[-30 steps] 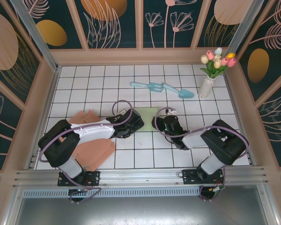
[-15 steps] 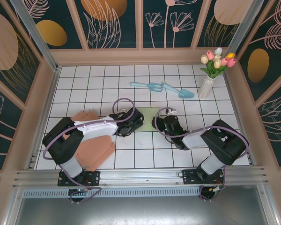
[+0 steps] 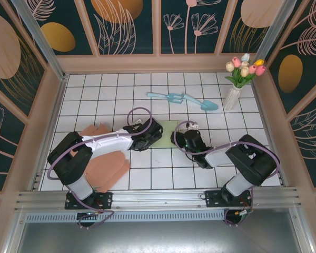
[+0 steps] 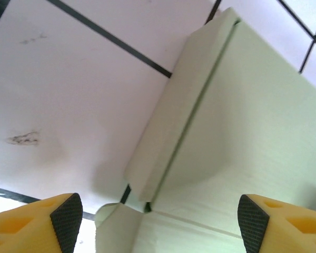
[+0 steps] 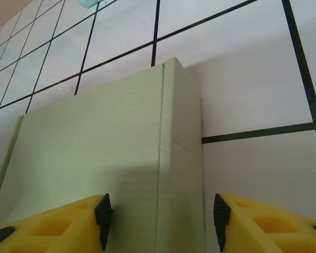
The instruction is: Fold the paper box
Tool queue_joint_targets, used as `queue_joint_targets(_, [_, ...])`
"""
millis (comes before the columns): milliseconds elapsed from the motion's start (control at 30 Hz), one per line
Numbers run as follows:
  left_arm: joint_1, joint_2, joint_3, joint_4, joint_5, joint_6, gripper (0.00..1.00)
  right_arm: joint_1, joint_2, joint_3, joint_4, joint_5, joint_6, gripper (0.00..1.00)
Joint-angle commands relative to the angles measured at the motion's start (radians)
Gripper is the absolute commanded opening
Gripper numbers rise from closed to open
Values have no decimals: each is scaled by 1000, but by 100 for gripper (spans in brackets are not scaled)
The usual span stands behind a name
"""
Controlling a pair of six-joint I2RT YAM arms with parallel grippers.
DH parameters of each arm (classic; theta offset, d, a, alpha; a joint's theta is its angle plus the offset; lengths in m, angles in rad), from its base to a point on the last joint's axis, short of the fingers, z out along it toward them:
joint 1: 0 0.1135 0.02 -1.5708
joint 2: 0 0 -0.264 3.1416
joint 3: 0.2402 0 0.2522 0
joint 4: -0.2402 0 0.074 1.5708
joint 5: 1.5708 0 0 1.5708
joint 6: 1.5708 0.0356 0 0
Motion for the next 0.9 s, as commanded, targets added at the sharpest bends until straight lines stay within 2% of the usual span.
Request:
queue_joint_targets(0, [2,-27,21,-6,-26,-12,81,13,-1,-21,-27,-15,-14,56])
queue_joint_targets(167, [3,-6,27,-12,-27,-51,85,12,-6,-22,-27,-20,-15,56])
queue_joint_targets(433, [2,59,22,72,95,-96,84,13,-9,-27,-21,-23,-15,56])
queue_joint_targets(867, [3,102,33,74,56,-115,83,12,-10,-41,-5,-29,-17,56])
